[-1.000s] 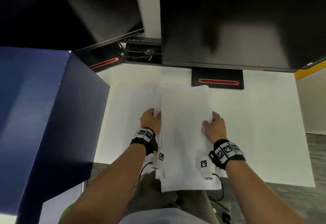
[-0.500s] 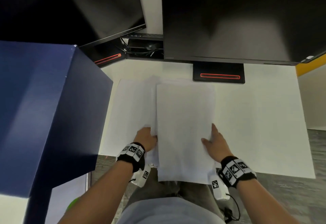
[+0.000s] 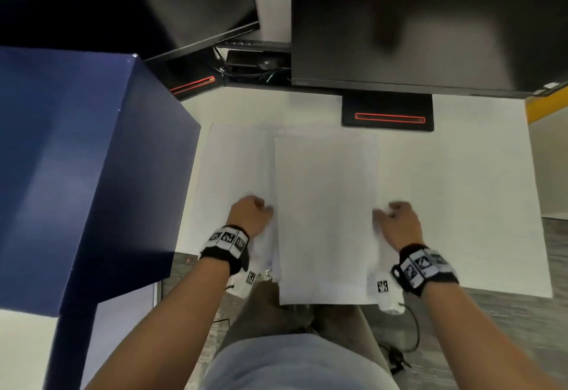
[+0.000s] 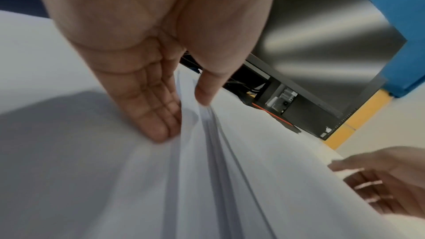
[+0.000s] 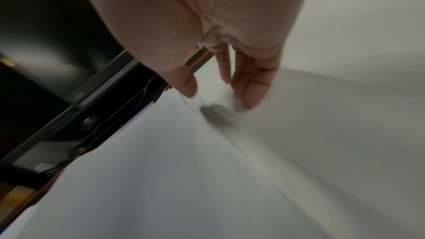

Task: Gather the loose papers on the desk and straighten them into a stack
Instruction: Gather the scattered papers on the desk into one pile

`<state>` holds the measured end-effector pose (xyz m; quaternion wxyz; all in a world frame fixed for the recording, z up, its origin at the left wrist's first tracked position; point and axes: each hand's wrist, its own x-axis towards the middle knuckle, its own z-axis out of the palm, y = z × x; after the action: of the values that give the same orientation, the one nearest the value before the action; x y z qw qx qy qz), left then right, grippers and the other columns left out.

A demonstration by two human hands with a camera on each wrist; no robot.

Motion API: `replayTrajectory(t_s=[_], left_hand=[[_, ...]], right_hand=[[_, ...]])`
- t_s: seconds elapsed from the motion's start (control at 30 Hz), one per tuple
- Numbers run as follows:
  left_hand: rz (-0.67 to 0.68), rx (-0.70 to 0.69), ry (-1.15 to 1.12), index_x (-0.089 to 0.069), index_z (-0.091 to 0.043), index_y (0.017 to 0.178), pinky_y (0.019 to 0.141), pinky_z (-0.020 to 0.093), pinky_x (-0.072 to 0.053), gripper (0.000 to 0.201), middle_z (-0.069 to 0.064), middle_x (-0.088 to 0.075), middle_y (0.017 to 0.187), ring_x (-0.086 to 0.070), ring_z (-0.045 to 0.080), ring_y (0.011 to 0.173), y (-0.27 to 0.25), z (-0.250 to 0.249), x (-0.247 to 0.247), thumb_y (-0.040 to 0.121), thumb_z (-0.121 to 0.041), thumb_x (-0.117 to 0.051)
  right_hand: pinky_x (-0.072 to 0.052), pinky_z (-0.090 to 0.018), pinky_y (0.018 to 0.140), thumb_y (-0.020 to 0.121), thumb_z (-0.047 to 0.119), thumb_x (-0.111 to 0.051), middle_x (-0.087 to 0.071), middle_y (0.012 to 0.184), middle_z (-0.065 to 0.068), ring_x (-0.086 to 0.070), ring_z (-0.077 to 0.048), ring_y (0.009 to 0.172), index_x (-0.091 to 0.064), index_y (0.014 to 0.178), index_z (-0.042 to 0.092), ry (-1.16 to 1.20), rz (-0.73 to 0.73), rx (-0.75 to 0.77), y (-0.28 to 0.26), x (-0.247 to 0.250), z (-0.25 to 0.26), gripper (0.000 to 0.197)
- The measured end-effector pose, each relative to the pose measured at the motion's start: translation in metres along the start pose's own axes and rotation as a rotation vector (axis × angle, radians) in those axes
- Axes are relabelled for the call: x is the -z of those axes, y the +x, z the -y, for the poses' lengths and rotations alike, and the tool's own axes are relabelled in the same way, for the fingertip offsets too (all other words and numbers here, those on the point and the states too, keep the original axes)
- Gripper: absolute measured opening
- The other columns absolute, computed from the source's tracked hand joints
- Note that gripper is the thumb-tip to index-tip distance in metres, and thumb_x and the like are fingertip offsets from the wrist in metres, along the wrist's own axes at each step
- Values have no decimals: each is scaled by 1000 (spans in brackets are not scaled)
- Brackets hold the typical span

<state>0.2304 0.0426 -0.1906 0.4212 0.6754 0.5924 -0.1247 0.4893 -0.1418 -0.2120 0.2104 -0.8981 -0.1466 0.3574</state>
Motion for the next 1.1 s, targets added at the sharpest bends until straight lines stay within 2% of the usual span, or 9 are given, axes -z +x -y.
replayTrajectory(t_s=[0.03, 0.17, 0.3, 0.4, 0.57, 0.67, 0.87, 0.97, 1.1], left_hand=[[-74, -8, -27, -71, -12, 102, 90, 25, -45, 25, 8, -72, 105, -64, 30, 111, 7, -10, 7, 93, -34, -62], [-204, -40, -82, -66, -4, 66, 79, 29, -56, 30, 5, -63, 64, -65, 27, 74, 36, -52, 13, 93, -16, -59], [-185, -95, -103, -78, -2, 89, 77, 25, -53, 26, 15, -76, 93, -70, 31, 86, 45, -66, 3, 93, -8, -53], [-233, -68, -160, -75, -13, 109, 87, 24, -51, 25, 7, -75, 110, -68, 24, 98, 44, -44, 11, 93, -27, -61], [-552, 226, -5, -47, -10, 138, 106, 49, -41, 84, 17, -51, 139, -46, 36, 129, 52, 28, 43, 74, -60, -68], [-469, 367, -77, -35, -7, 140, 100, 48, -43, 107, 17, -44, 140, -46, 37, 127, 43, 39, 47, 62, -69, -74], [-236, 363, -139, -60, -5, 119, 82, 36, -53, 77, 16, -66, 119, -64, 37, 107, 37, 36, 46, 69, -60, -79], [-203, 297, -176, -66, -7, 113, 75, 33, -54, 68, 13, -70, 112, -67, 34, 98, 30, 22, 28, 68, -55, -80], [-284, 251, -331, -67, -9, 106, 73, 32, -54, 42, 11, -72, 107, -64, 29, 84, 28, 25, 30, 78, -39, -75]], right_hand=[[-43, -27, 82, 89, 36, -63, -58, 118, -18, -59, -32, 98, -50, 129, 3, 18, -31, 20, 11, 3, 10, 53], [-50, -30, 86, 89, 40, -53, -60, 117, -19, -63, -35, 100, -54, 131, 13, 17, -5, 110, 48, -11, 55, 50], [-47, -25, 83, 89, 19, -54, -63, 113, -11, -63, -29, 95, -45, 143, 28, 87, -33, 154, 57, -25, 81, 56], [-43, -24, 80, 90, 14, -56, -61, 109, -8, -58, -24, 91, -44, 143, 18, 153, -88, 106, 55, -15, 69, 55], [-45, -36, 100, 83, 36, -66, -49, 138, -19, -56, -36, 117, -42, 144, 16, 219, -170, -111, 51, 8, 19, 67], [-43, -36, 100, 84, 42, -66, -49, 138, -18, -56, -35, 116, -42, 145, 14, 189, -129, -99, 39, 3, 12, 71], [-49, -39, 98, 86, 32, -66, -56, 124, -14, -62, -29, 99, -51, 137, 17, 90, -2, 85, 14, -34, 31, 56], [-48, -36, 99, 87, 22, -65, -58, 126, -12, -60, -29, 110, -44, 142, 13, 84, 35, 99, 4, -50, 42, 59], [-41, -22, 69, 90, 6, -59, -59, 88, -5, -58, -24, 85, -48, 130, 7, 78, 6, 67, 2, -45, 45, 42]])
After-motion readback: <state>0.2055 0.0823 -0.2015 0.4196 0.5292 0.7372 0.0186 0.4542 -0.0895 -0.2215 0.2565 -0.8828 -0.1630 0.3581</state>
